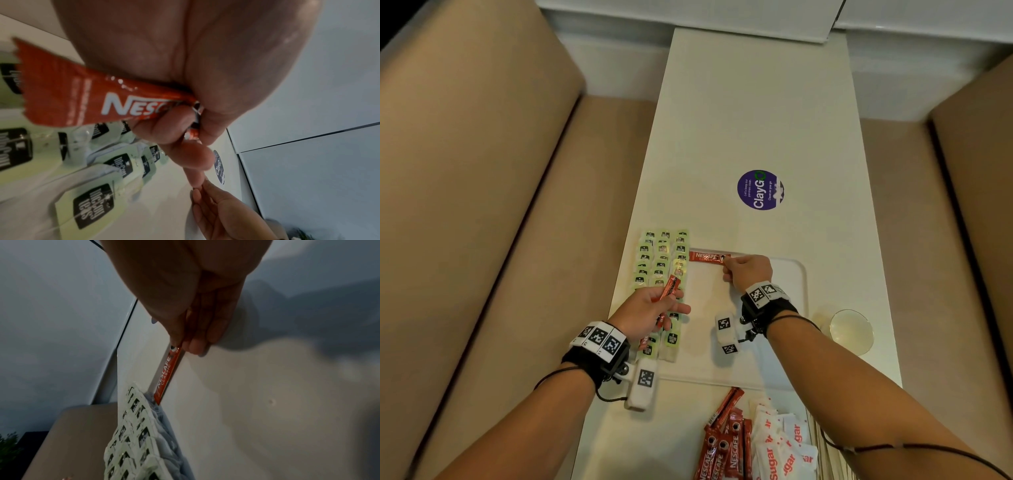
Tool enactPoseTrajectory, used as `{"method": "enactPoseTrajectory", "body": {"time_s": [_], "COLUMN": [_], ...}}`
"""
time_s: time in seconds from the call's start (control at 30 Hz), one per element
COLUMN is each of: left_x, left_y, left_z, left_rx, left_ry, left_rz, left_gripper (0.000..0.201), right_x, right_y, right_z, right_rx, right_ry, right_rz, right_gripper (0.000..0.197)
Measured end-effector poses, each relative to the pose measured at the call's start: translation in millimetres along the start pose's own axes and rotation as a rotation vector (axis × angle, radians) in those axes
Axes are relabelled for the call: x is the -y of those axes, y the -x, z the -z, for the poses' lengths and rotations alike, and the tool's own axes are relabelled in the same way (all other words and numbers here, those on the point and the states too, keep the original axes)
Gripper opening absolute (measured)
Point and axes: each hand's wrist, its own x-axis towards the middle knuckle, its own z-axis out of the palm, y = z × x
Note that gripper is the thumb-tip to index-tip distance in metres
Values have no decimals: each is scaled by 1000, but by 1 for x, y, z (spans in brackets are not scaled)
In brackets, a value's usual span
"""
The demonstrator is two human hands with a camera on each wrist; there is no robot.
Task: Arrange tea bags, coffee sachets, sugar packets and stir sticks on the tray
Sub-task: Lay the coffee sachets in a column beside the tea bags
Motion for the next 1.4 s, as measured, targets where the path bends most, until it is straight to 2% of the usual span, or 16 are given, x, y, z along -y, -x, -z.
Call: {"method": "enactPoseTrajectory", "body": {"time_s": [0.13,0.2,0.3,0.33,0.4,0.47,0.53,0.6,0.7,0.8,0.9,0.97,1.07,1.13,1.27,1.4], "left_x": [0,1,1,0,0,1,4,5,2,-2,2,5,7,11,18,23], "left_y": [0,-1,-3,-2,-2,-2,-4,-2,3,9,11,11,16,17,18,16], "left_z": [-1,-1,-1,-1,-2,-3,-4,-7,-15,-23,-26,-25,-24,-24,-24,-21], "left_rx": [5,8,18,21,27,33,40,56,94,114,117,107,96,38,-115,-164], "left_ry": [7,17,38,59,103,126,128,112,47,-91,-166,-231,-281,-222,-84,-72], "left_rz": [16,20,23,25,23,19,19,22,21,16,-28,-63,-115,-135,-152,-135], "left_gripper": [25,27,34,37,42,46,48,49,48,37,16,18,22,19,8,15], "right_x": [-1,-1,-3,-4,-7,-9,-11,-13,-17,-18,-26,-31,-35,-38,-43,-49], "right_y": [-1,0,2,5,13,27,44,58,74,88,93,96,99,100,100,101], "right_z": [-1,-3,-2,-1,2,6,10,13,14,15,17,20,28,34,44,49], "right_rx": [-11,-30,-36,-28,4,103,268,415,506,553,541,527,489,443,385,347], "right_ry": [-33,-138,-262,-251,-148,-158,-231,-204,-131,-162,-108,-91,-118,-144,-167,-162], "right_rz": [9,-7,-31,-10,55,84,114,159,213,217,263,270,273,269,259,245], "right_gripper": [26,18,19,18,29,36,38,39,38,37,21,10,20,24,15,14]}}
